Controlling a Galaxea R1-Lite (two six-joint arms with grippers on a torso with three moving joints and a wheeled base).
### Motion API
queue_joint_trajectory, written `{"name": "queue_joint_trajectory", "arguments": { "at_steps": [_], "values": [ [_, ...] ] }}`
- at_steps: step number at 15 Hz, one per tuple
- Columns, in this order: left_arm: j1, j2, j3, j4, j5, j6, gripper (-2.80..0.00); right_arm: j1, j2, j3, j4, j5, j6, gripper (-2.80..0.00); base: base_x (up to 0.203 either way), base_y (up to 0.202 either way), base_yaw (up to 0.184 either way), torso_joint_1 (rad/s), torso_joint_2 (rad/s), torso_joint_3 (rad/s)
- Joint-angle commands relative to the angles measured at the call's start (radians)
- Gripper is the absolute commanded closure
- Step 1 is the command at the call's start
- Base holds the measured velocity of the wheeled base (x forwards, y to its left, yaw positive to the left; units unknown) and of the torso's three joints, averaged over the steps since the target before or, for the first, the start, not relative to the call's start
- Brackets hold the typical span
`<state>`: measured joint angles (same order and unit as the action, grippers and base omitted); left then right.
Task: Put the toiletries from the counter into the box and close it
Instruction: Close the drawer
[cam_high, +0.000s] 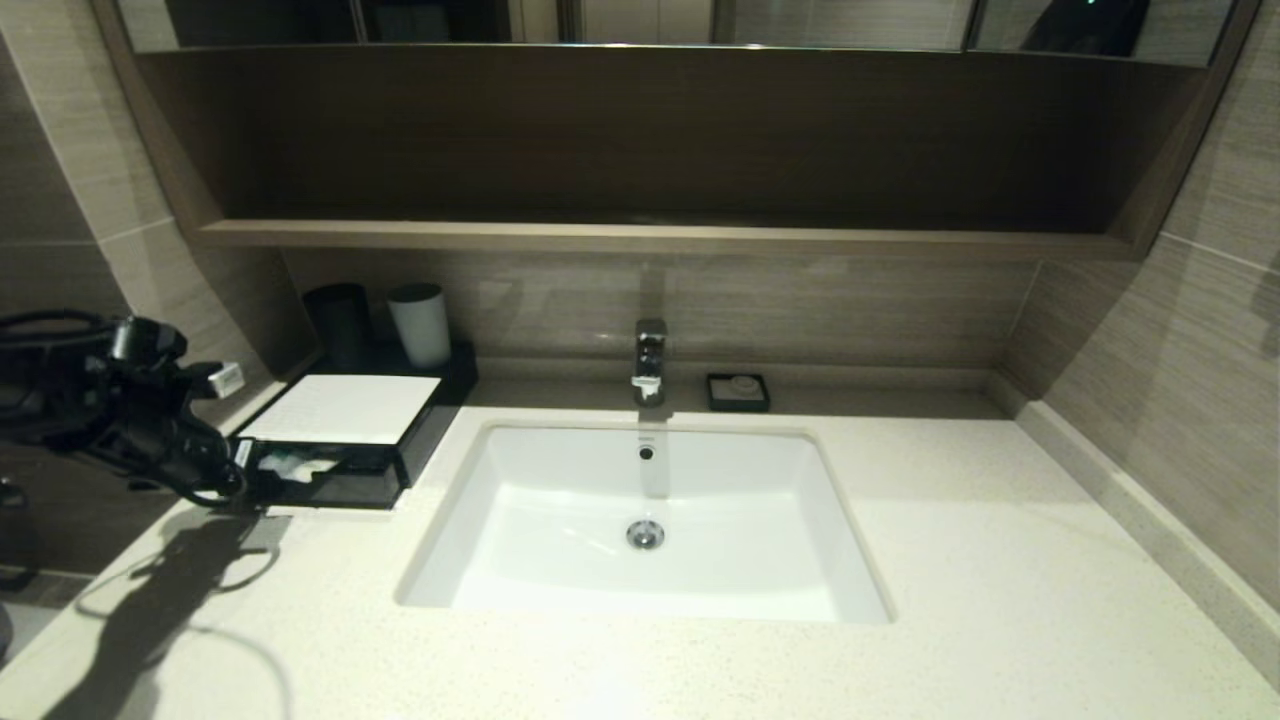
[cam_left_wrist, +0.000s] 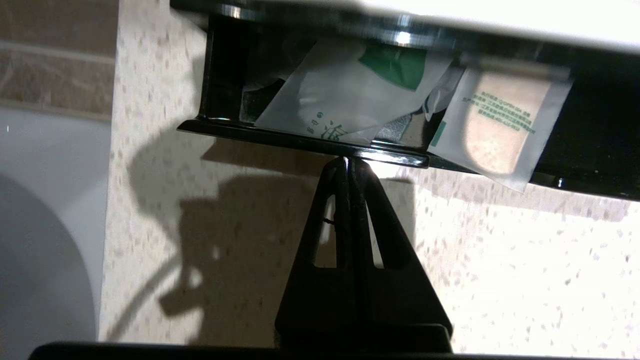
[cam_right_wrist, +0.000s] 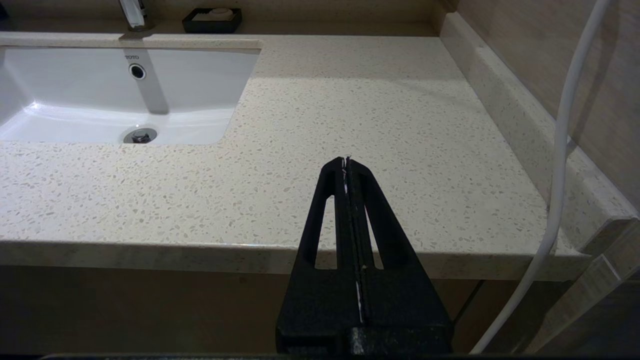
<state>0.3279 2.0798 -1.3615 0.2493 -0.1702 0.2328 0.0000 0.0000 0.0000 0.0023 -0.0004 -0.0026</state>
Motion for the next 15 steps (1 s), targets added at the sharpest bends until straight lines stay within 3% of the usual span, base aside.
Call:
{"name": "queue_joint_trajectory", "arguments": {
  "at_steps": [1,6,10,13,15],
  "values": [
    [-0.001,0.027,0.002,-0.04,-0.004,-0.001,0.0,0.0,-0.001,0.0,0.001,0.0,0.0,0.0,0.0,0.0,0.0,0.0,0.0,0.0],
    [0.01,0.027,0.011,-0.195,-0.005,-0.03,0.0,0.0,-0.001,0.0,0.001,0.0,0.0,0.0,0.0,0.0,0.0,0.0,0.0,0.0],
    [0.016,-0.043,0.091,-0.282,-0.009,-0.044,0.0,0.0,-0.002,0.0,0.001,0.0,0.0,0.0,0.0,0.0,0.0,0.0,0.0,0.0],
    [0.024,-0.269,0.249,-0.25,-0.011,-0.014,0.0,0.0,-0.001,0.0,0.0,0.0,0.0,0.0,0.0,0.0,0.0,0.0,0.0,0.0],
    [0.028,-0.5,0.352,-0.143,-0.004,0.009,0.0,0.0,-0.001,-0.001,-0.001,0.0,0.0,0.0,0.0,0.0,0.0,0.0,0.0,0.0]
  ]
}}
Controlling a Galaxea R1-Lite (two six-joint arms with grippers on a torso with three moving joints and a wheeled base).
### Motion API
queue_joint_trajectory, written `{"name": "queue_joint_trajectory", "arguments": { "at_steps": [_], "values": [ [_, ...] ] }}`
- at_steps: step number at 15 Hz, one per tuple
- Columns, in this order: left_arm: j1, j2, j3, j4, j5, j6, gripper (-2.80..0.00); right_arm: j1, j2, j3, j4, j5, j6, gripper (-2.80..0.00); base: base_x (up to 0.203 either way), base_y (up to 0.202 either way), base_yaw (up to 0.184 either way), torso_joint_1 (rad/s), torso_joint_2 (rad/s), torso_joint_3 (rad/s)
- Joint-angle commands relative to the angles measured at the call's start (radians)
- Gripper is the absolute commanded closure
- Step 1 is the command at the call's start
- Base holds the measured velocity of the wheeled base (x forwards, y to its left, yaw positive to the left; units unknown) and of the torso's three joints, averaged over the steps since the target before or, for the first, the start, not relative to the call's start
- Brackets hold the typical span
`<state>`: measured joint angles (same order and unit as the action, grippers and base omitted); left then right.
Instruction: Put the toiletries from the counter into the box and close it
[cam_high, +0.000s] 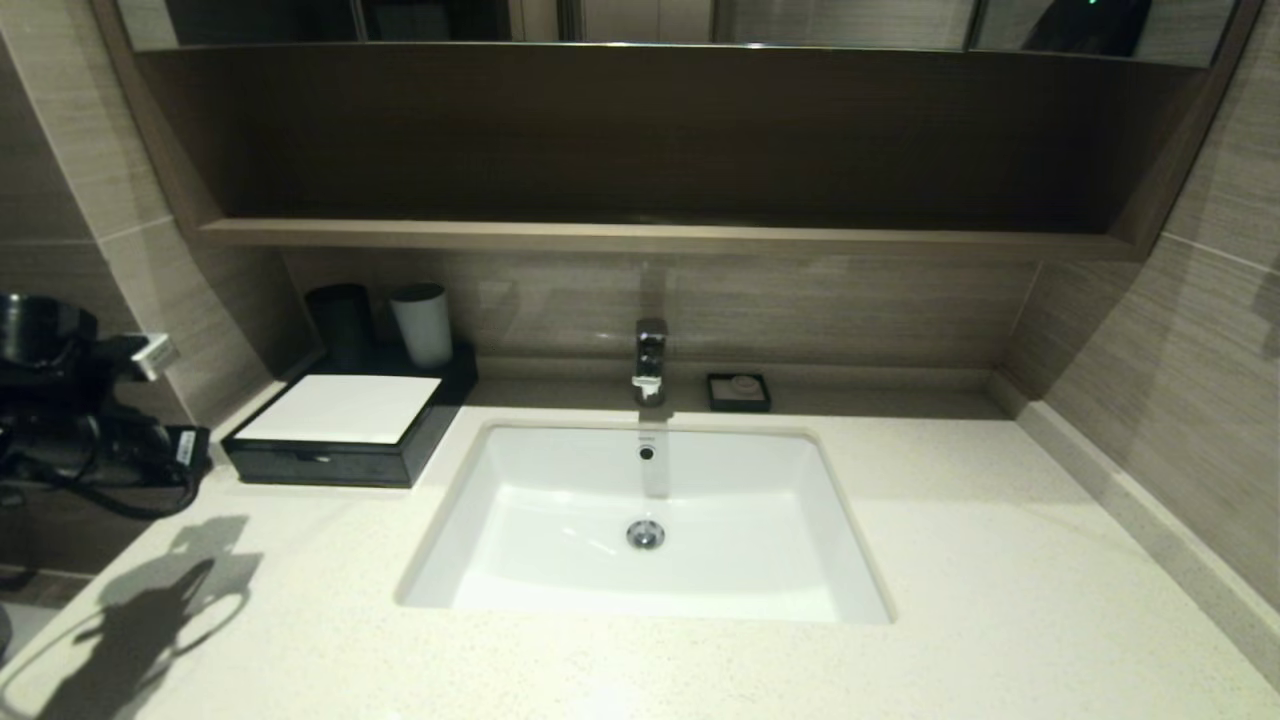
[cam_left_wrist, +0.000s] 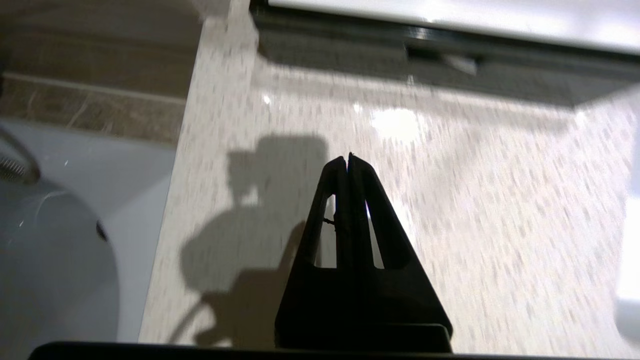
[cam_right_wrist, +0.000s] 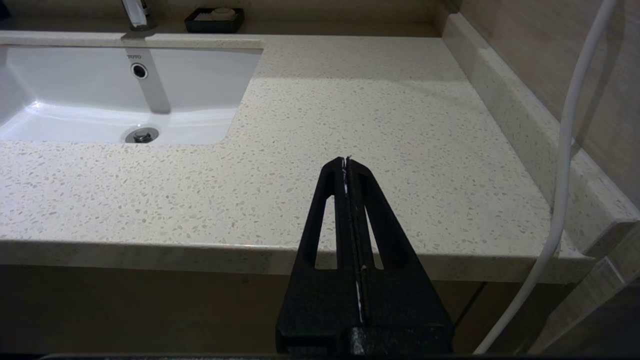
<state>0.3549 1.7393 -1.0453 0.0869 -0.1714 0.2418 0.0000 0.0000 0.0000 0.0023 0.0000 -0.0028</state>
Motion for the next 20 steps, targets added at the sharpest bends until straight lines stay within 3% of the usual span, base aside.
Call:
{"name": "queue_joint_trajectory", "arguments": {
  "at_steps": [1,5,8,10,12,15,19,20],
  "values": [
    [0.003,-0.293,0.087,0.093,0.004,0.009,0.0,0.0,0.0,0.0,0.0,0.0,0.0,0.0,0.0,0.0,0.0,0.0,0.0,0.0],
    [-0.015,-0.829,0.205,0.444,0.067,-0.035,0.0,0.0,-0.002,0.0,0.0,0.0,0.0,0.0,0.0,0.0,0.0,0.0,0.0,0.0],
    [-0.141,-1.216,0.222,0.859,0.107,-0.117,0.0,0.0,-0.001,-0.001,0.0,-0.001,0.0,0.0,0.0,0.0,0.0,0.0,0.0,0.0],
    [-0.244,-1.395,0.27,0.997,0.137,-0.198,0.0,0.0,0.0,0.0,0.001,0.0,0.0,0.0,0.0,0.0,0.0,0.0,0.0,0.0],
    [-0.331,-1.519,0.432,0.922,0.227,-0.241,0.0,0.0,-0.002,-0.001,0.0,0.0,0.0,0.0,0.0,0.0,0.0,0.0,0.0,0.0],
    [-0.369,-1.532,0.58,0.567,0.294,-0.27,0.0,0.0,-0.002,0.0,0.001,0.0,0.0,0.0,0.0,0.0,0.0,0.0,0.0,0.0],
    [-0.354,-1.582,0.955,0.082,0.192,-0.212,0.0,0.0,-0.001,0.0,0.001,0.0,0.0,0.0,0.0,0.0,0.0,0.0,0.0,0.0],
    [-0.354,-1.606,1.021,0.017,0.181,-0.197,0.0,0.0,0.0,-0.001,0.0,0.0,0.001,0.0,0.0,0.0,0.0,0.0,0.0,0.0]
  ]
}}
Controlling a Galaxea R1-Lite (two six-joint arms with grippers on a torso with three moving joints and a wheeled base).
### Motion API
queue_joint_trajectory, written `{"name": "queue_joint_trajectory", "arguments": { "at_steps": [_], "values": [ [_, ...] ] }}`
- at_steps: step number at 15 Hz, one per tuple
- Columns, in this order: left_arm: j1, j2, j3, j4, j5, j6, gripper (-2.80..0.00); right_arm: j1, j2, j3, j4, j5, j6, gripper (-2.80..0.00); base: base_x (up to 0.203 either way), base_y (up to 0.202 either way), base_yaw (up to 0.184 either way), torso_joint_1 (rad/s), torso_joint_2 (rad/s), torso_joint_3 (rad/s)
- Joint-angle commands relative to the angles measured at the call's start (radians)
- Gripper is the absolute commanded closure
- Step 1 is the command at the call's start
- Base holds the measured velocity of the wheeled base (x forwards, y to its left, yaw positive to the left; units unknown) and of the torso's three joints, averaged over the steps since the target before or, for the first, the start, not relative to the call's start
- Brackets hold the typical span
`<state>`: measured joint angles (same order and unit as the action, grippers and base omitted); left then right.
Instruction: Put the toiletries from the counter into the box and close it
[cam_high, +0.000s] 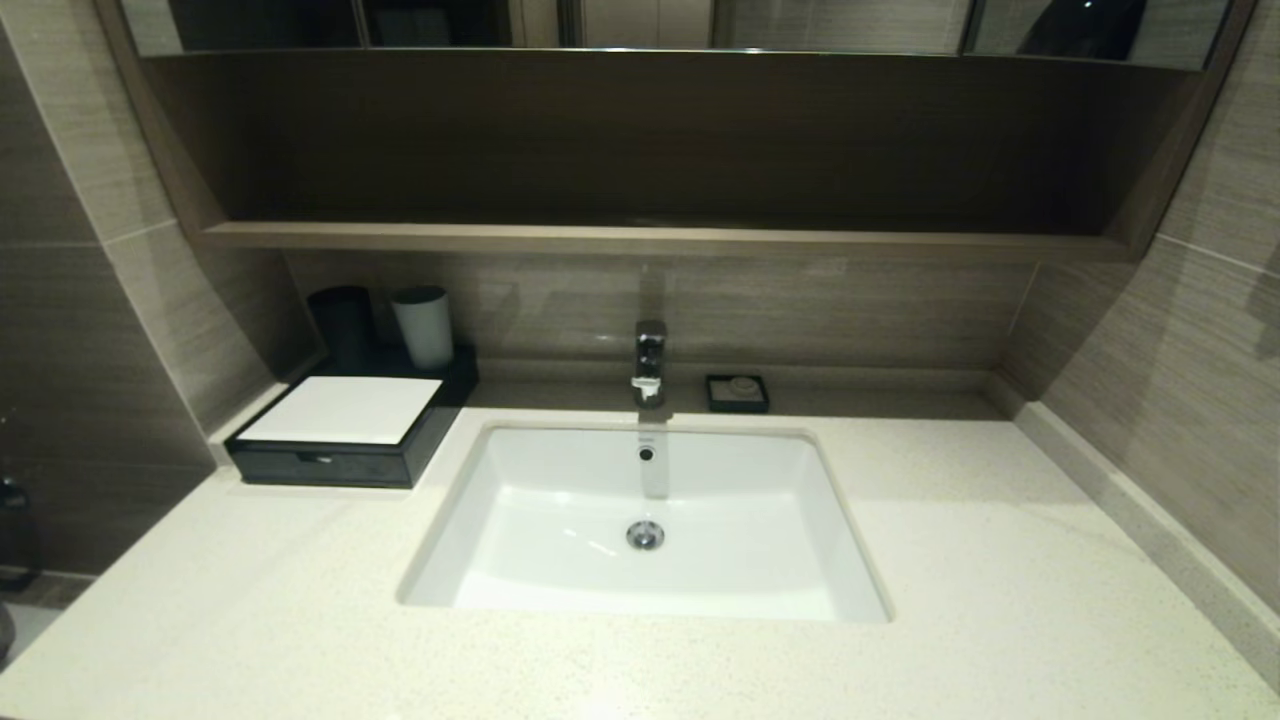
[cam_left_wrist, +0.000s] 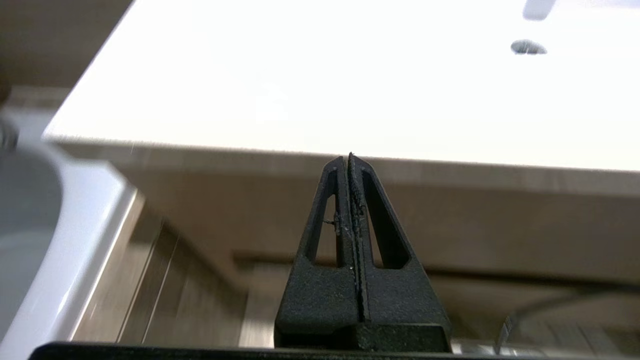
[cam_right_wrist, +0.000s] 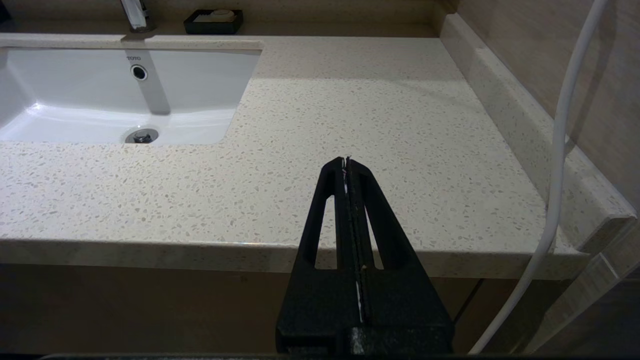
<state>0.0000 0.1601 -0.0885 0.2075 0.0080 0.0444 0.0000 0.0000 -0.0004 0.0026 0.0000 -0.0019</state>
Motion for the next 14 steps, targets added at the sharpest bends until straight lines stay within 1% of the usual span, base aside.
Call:
{"name": "queue_joint_trajectory", "arguments": {
  "at_steps": [1,3,4,5,6,14],
  "values": [
    [0.002,-0.058,0.096,-0.14,-0.011,0.014,0.0,0.0,0.0,0.0,0.0,0.0,-0.001,0.0,0.0,0.0,0.0,0.0,0.0,0.0],
    [0.003,-0.136,0.088,-0.184,-0.024,0.019,0.0,0.0,0.0,0.0,0.001,0.0,-0.001,0.0,0.0,0.0,0.0,0.0,0.0,0.0],
    [0.003,-0.16,0.087,-0.197,-0.021,0.004,0.0,0.0,-0.002,0.0,-0.001,0.0,-0.001,0.0,0.0,0.0,0.0,0.0,0.0,0.0],
    [0.003,-0.162,0.087,-0.201,-0.013,-0.029,0.0,0.0,0.0,-0.001,0.001,0.0,-0.001,0.0,0.0,0.0,0.0,0.0,0.0,0.0],
    [0.003,-0.162,0.087,-0.203,-0.008,-0.043,0.0,0.0,-0.002,0.0,0.001,0.0,-0.001,0.0,0.0,0.0,0.0,0.0,0.0,0.0],
    [0.003,-0.162,0.087,-0.203,-0.008,-0.043,0.0,0.0,-0.002,0.0,0.001,0.0,-0.001,0.0,0.0,0.0,0.0,0.0,0.0,0.0]
  ]
}}
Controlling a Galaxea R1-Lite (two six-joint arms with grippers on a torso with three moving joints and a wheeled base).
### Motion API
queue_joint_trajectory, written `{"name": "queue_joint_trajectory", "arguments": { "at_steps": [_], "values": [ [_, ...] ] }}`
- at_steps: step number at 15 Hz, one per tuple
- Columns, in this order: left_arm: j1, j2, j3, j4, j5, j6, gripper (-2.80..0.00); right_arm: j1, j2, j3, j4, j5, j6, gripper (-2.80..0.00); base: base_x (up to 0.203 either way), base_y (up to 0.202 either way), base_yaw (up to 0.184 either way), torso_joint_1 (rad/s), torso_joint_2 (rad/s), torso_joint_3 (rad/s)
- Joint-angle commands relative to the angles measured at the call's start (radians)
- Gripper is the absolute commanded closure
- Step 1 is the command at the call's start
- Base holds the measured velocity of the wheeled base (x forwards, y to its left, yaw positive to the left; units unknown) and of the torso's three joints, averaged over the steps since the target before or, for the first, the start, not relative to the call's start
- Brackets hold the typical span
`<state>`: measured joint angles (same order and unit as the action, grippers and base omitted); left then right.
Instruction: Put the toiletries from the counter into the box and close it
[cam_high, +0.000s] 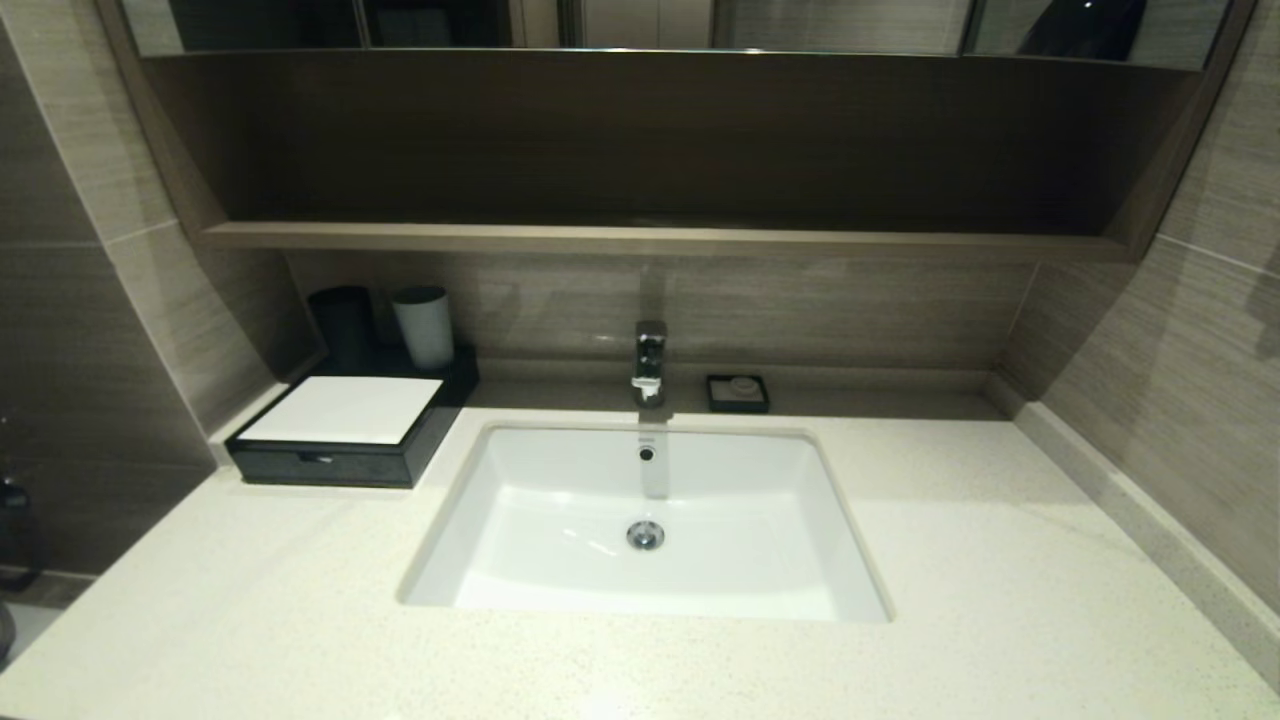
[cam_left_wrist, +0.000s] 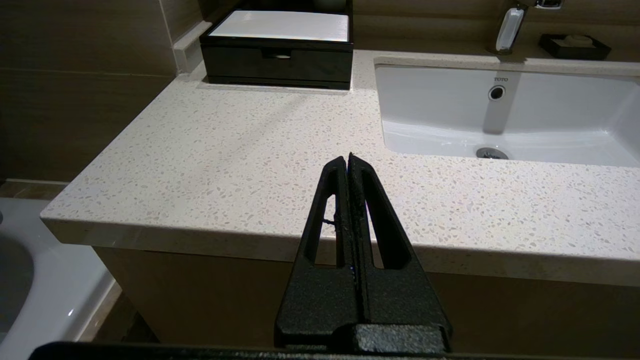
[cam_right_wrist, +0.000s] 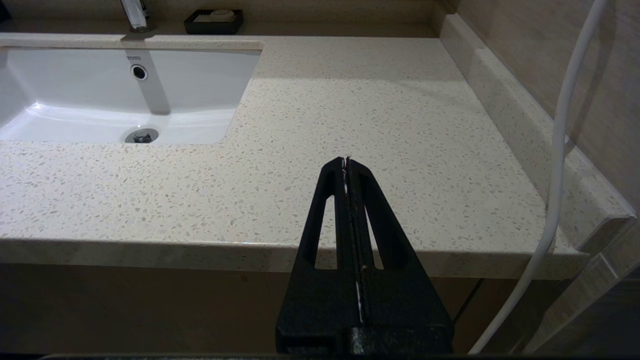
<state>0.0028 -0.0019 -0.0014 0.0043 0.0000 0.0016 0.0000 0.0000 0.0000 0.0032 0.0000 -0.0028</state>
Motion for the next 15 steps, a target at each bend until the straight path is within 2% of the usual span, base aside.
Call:
{"name": "queue_joint_trajectory", "arguments": {
  "at_steps": [1,15],
  "values": [
    [0.0,0.0,0.0,0.0,0.0,0.0,0.0,0.0,0.0,-0.001,0.0,0.0,0.0,0.0,0.0,0.0,0.0,0.0,0.0,0.0],
    [0.0,0.0,0.0,0.0,0.001,0.0,0.0,0.0,-0.002,0.0,0.0,0.0,0.0,0.0,0.0,0.0,0.0,0.0,0.0,0.0]
  ]
}}
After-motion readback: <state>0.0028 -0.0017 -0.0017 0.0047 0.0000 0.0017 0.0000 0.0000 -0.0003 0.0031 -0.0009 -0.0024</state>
